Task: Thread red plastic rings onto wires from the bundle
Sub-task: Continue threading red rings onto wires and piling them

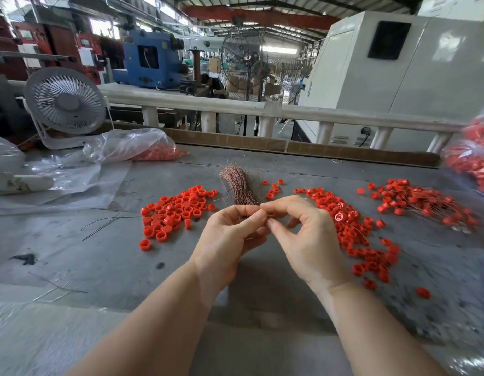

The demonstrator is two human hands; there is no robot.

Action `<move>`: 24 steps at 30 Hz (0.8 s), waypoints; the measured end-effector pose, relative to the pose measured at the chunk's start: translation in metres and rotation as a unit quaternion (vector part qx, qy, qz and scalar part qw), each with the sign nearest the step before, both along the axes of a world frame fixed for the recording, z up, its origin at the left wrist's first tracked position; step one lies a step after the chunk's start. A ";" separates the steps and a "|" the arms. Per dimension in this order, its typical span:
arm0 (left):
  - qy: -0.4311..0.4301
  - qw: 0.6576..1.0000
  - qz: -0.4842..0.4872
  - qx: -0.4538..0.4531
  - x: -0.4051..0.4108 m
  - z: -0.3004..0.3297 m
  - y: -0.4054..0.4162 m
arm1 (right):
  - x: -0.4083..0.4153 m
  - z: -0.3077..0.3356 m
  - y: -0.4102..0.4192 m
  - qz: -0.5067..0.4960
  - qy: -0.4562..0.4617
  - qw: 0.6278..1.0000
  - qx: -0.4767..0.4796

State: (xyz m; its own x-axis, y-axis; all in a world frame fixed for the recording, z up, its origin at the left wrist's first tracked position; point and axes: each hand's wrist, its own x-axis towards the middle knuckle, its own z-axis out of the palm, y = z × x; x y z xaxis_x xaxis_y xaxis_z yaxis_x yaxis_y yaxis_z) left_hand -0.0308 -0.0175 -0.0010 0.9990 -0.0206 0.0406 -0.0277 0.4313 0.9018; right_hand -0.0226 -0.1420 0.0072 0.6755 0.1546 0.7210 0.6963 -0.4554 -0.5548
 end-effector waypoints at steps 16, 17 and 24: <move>-0.011 0.999 0.019 0.033 -0.003 0.003 0.000 | 0.004 -0.004 -0.001 0.001 0.044 0.999 0.007; -0.011 0.999 0.022 0.034 -0.003 0.004 0.000 | 0.005 -0.004 -0.001 -0.002 0.047 0.999 0.006; 0.007 1.000 -0.010 0.004 -0.006 0.010 0.001 | 0.004 -0.004 -0.004 -0.016 0.053 0.998 0.023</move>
